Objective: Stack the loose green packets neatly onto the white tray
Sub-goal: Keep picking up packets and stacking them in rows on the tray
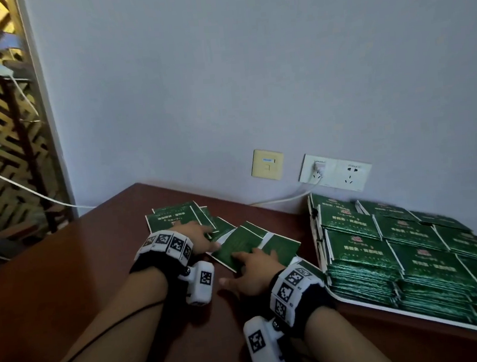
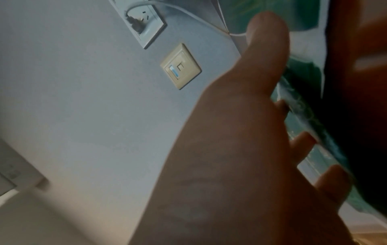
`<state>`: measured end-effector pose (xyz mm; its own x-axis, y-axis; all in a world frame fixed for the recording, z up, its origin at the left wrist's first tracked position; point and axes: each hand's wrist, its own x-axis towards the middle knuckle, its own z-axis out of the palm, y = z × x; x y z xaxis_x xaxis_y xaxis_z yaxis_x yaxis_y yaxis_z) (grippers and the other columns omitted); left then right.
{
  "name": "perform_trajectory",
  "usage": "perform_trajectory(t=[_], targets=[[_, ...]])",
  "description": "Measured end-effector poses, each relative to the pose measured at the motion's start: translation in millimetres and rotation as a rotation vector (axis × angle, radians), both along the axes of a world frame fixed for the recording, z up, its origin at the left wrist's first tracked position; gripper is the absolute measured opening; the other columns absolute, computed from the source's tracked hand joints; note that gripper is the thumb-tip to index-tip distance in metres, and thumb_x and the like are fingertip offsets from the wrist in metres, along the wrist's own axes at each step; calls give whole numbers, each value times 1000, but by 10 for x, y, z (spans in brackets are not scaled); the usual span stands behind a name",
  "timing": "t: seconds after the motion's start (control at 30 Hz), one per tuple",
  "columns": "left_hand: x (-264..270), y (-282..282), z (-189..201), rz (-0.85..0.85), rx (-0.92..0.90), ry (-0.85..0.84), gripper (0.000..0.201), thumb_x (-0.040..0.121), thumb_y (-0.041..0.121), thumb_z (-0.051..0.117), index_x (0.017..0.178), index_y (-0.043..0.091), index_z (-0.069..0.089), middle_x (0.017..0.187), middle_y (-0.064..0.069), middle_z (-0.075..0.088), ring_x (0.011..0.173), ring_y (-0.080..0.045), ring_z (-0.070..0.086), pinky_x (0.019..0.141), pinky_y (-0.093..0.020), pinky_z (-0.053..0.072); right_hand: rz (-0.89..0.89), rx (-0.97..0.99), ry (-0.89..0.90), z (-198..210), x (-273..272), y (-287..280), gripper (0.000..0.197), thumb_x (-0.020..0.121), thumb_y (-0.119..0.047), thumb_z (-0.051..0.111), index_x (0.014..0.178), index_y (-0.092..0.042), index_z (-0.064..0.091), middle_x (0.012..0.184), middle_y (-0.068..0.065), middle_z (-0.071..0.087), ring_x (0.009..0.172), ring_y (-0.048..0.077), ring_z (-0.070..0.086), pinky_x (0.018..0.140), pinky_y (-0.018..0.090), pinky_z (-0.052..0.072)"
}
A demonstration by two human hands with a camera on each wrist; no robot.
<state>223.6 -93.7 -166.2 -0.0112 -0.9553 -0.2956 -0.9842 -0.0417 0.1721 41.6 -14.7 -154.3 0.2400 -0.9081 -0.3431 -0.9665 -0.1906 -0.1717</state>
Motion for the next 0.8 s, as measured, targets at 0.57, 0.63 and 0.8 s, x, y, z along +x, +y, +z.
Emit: perform_trajectory(t=[0.57,0.63,0.8], targets=[[-282,1420,191,-215,37,-140,79,74,81,52,143,42,44,148,7,40,132,-25,47,107,-45,42,232,25,68,122,-426,1028,85,80,-66,65,152,-40,27,157,6,28,143,37,26,113,53,32],[-385,1617,223,-260,44,-162,79,76,80,52,144,41,44,145,7,41,130,-24,48,106,-44,43,263,35,79,117,-581,1193,84,81,-65,64,152,-42,26,159,4,25,143,37,24,112,55,32],[-734,2057,300,-376,70,-189,77,79,78,52,145,40,42,142,5,40,128,-25,47,105,-47,44,293,55,88,110,-1064,1562,74,87,-61,60,151,-45,25,162,-1,19,145,36,17,113,58,28]])
